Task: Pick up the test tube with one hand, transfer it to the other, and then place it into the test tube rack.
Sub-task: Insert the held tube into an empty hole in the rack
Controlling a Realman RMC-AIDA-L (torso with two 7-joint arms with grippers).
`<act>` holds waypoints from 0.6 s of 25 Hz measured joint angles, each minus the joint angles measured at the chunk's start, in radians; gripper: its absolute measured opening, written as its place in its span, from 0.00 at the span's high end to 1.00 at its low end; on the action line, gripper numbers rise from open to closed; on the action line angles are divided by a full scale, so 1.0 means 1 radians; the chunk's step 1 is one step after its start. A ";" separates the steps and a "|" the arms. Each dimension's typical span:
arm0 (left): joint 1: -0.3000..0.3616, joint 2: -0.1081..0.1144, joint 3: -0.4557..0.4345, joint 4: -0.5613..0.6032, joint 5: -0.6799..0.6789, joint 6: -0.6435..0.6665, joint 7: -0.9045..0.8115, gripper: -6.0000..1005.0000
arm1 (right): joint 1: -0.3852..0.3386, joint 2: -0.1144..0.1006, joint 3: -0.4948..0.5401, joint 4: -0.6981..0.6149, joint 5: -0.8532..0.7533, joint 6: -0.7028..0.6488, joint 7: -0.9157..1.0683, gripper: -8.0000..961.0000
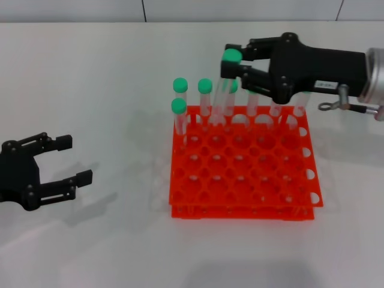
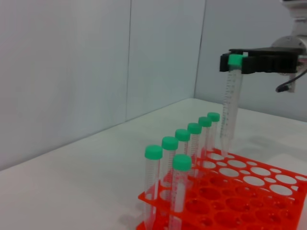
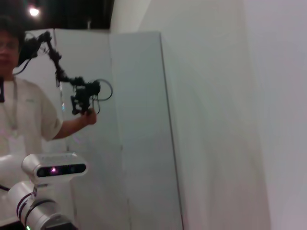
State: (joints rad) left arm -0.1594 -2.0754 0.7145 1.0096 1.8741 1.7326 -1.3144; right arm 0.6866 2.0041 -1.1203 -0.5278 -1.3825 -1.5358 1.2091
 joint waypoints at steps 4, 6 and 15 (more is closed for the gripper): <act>-0.003 0.001 -0.009 -0.038 0.000 -0.002 0.036 0.20 | 0.012 0.007 -0.008 -0.025 -0.023 0.032 0.032 0.72; -0.004 0.000 -0.016 -0.056 0.000 -0.003 0.053 0.20 | 0.018 0.010 -0.010 -0.026 -0.023 0.043 0.036 0.72; -0.008 0.001 -0.019 -0.086 0.003 -0.017 0.066 0.20 | 0.031 0.021 -0.060 -0.028 -0.014 0.124 0.025 0.72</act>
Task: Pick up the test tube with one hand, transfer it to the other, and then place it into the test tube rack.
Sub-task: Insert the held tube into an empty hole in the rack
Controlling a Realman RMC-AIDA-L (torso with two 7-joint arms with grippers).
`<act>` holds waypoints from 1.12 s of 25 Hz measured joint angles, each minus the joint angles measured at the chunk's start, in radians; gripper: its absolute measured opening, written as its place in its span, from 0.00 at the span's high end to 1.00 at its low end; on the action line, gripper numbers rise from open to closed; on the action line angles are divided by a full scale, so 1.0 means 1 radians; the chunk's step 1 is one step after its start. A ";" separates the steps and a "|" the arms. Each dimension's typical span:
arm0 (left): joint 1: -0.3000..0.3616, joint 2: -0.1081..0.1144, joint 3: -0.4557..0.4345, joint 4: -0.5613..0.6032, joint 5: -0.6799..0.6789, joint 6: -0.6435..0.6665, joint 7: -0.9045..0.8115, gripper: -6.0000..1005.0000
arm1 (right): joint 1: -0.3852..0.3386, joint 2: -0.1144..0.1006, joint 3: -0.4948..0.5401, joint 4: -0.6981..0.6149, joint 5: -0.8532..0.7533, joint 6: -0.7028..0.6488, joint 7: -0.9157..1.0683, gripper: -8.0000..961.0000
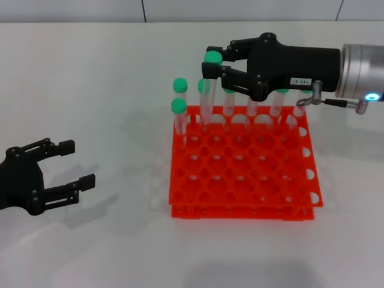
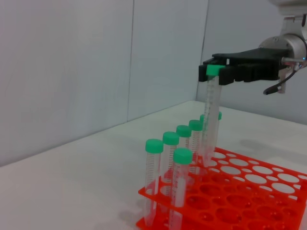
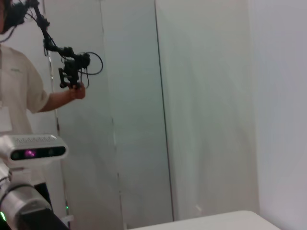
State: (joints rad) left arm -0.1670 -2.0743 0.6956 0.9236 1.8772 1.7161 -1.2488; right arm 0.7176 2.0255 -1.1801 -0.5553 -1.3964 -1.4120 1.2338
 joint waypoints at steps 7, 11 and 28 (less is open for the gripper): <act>-0.004 0.000 -0.001 -0.020 0.000 -0.022 0.001 0.20 | -0.007 0.002 -0.075 0.007 0.065 0.067 -0.055 0.72; -0.006 0.000 0.001 -0.022 0.000 -0.024 0.001 0.20 | -0.013 0.002 -0.099 0.009 0.079 0.081 -0.073 0.72; -0.016 -0.002 0.005 -0.022 0.025 -0.025 0.000 0.20 | -0.038 0.002 -0.103 0.025 0.092 0.104 -0.116 0.72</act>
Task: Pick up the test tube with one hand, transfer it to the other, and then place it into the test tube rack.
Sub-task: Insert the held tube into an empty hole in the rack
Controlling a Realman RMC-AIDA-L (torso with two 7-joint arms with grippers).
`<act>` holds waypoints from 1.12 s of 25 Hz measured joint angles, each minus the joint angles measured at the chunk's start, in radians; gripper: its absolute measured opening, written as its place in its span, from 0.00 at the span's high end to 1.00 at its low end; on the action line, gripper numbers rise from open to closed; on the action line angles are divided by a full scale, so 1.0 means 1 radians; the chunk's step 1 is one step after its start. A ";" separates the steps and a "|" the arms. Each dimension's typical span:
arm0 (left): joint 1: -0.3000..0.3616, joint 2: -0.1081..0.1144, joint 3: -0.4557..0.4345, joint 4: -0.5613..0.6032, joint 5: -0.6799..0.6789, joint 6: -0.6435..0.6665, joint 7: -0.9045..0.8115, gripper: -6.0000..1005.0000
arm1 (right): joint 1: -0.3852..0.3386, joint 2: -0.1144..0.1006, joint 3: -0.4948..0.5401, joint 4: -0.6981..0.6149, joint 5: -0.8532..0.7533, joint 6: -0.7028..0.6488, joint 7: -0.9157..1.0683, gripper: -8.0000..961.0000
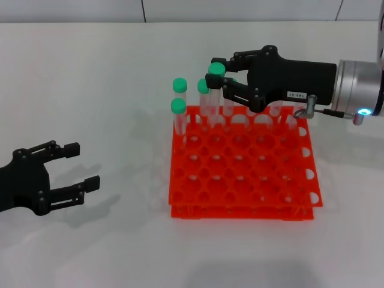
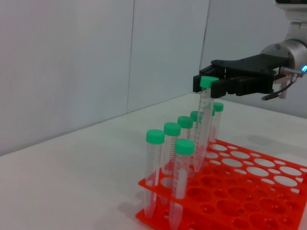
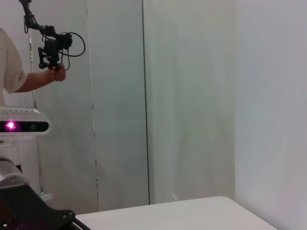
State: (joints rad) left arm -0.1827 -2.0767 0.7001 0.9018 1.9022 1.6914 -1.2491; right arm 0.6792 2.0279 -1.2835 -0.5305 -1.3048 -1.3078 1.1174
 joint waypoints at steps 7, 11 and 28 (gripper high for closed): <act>-0.001 0.000 -0.003 0.000 0.001 -0.001 0.002 0.20 | 0.000 0.000 -0.074 0.002 0.063 0.036 -0.001 0.72; -0.001 0.000 -0.003 -0.001 0.002 -0.001 0.002 0.20 | 0.000 0.000 -0.110 0.001 0.091 0.061 -0.007 0.72; -0.001 0.001 -0.004 0.000 0.002 -0.001 0.002 0.20 | -0.014 0.000 -0.132 -0.004 0.122 0.077 -0.008 0.72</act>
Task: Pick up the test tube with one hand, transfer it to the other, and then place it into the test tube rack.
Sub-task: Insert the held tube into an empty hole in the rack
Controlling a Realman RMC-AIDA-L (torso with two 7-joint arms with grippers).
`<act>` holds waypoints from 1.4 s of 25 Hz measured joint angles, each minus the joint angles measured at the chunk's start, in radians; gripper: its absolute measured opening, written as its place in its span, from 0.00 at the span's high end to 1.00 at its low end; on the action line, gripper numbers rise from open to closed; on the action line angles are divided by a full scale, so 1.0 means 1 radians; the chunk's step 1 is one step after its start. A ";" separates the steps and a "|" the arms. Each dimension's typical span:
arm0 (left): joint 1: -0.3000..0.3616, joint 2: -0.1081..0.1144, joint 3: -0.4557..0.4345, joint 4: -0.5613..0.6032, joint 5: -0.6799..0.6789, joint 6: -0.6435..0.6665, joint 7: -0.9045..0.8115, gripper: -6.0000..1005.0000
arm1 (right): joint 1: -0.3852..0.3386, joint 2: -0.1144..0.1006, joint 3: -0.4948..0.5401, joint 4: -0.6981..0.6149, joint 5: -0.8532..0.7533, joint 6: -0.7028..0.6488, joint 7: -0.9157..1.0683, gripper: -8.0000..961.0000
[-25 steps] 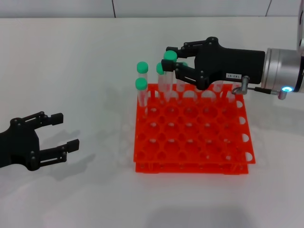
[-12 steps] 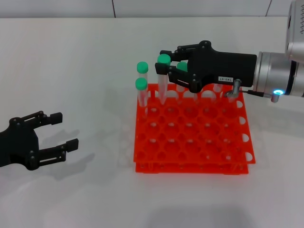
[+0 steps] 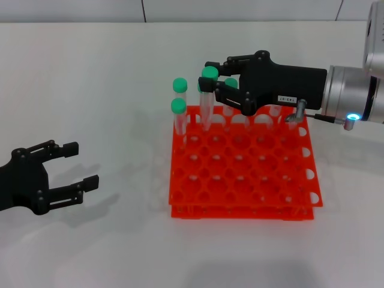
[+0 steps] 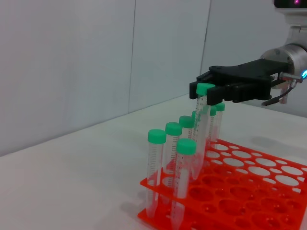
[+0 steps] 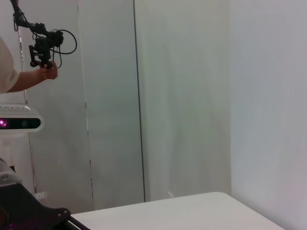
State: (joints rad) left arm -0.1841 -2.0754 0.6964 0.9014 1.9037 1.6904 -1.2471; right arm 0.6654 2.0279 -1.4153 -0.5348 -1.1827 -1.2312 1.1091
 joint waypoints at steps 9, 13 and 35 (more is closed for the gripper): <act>0.000 0.000 0.000 0.001 0.000 0.000 0.000 0.20 | 0.000 0.000 -0.047 0.001 0.036 0.010 0.005 0.72; 0.000 0.000 0.000 0.001 0.000 0.000 0.000 0.20 | 0.000 0.000 -0.056 0.000 0.039 0.023 0.005 0.72; 0.002 0.002 0.003 0.003 0.000 0.000 0.000 0.20 | -0.012 0.000 -0.127 -0.004 0.091 0.084 -0.003 0.72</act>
State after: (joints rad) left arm -0.1819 -2.0738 0.6996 0.9048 1.9036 1.6904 -1.2467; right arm 0.6539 2.0279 -1.5426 -0.5393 -1.0918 -1.1470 1.1066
